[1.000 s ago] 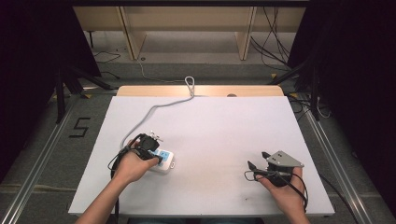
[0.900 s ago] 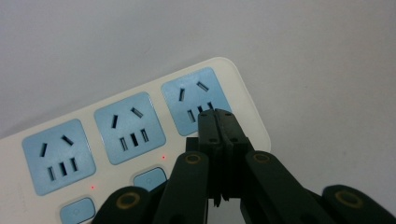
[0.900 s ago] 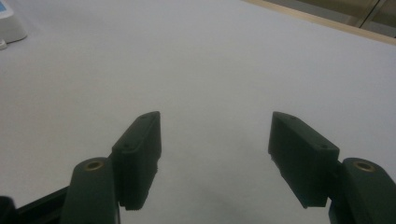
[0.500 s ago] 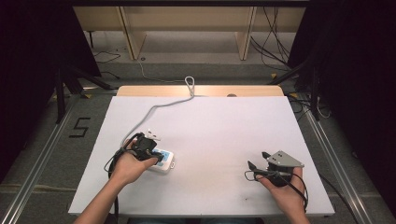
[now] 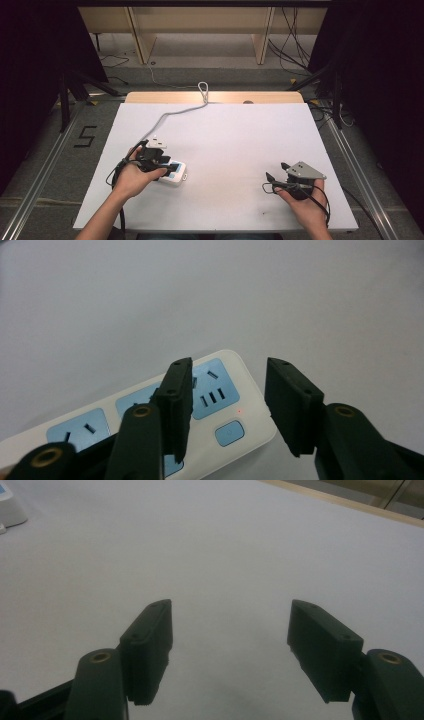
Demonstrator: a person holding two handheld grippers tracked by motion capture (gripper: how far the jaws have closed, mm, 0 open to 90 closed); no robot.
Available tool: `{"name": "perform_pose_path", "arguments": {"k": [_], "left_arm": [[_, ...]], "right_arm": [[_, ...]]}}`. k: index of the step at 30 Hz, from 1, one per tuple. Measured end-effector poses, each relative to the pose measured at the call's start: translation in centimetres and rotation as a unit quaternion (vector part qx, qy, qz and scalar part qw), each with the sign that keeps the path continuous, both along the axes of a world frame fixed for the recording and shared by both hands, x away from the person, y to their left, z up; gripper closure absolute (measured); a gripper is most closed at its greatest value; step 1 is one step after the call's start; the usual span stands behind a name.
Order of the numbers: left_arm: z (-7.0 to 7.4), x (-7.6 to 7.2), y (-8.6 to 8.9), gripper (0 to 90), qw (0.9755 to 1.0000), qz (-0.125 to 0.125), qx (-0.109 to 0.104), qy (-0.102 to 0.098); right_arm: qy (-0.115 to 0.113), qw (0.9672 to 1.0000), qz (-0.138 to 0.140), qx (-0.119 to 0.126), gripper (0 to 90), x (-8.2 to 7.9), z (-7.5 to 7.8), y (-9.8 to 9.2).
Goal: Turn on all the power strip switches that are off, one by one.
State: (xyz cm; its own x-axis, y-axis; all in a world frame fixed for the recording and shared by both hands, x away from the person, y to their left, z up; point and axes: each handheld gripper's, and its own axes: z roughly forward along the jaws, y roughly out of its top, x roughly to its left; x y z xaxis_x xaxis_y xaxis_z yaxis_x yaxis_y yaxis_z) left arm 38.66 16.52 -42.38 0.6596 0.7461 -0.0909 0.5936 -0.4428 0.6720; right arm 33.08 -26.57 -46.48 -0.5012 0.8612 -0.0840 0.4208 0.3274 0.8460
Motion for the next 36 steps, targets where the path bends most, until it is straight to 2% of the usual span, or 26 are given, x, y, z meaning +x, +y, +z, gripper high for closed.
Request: {"name": "perform_pose_path", "arguments": {"k": [6,12,16,22,25,29,36], "left_arm": [[-0.1,-0.1,0.7,38.4,0.9994,0.013,-0.027,-0.015],[-0.3,-0.4,1.7,29.5,0.9973,0.011,-0.05,-0.052],[-0.4,-0.9,2.6,25.0,0.9945,0.011,-0.053,-0.089],[-0.7,-1.5,3.5,23.0,0.9915,0.012,-0.052,-0.119],[-0.8,-1.8,3.9,22.7,0.9908,0.011,-0.047,-0.126],[-1.3,-2.1,4.3,22.7,0.9912,0.013,-0.034,-0.127],[-1.5,-2.4,4.9,22.5,0.9903,0.017,-0.035,-0.134]], "right_arm": [[0.001,1.0,0.0,0.002,35.4,-0.1,0.0,-0.1],[0.003,0.9999,0.0,0.012,35.4,-0.1,0.0,-0.3],[0.004,0.9999,0.002,0.015,35.4,-0.1,0.0,-0.4],[0.004,0.9999,0.003,0.016,35.4,-0.2,0.0,-0.3],[0.005,0.9999,0.002,0.017,35.4,-0.2,0.1,-0.3],[0.005,0.9999,0.002,0.016,35.4,-0.2,0.0,-0.4],[0.006,0.9999,0.002,0.016,35.4,-0.2,0.0,-0.5]]}}
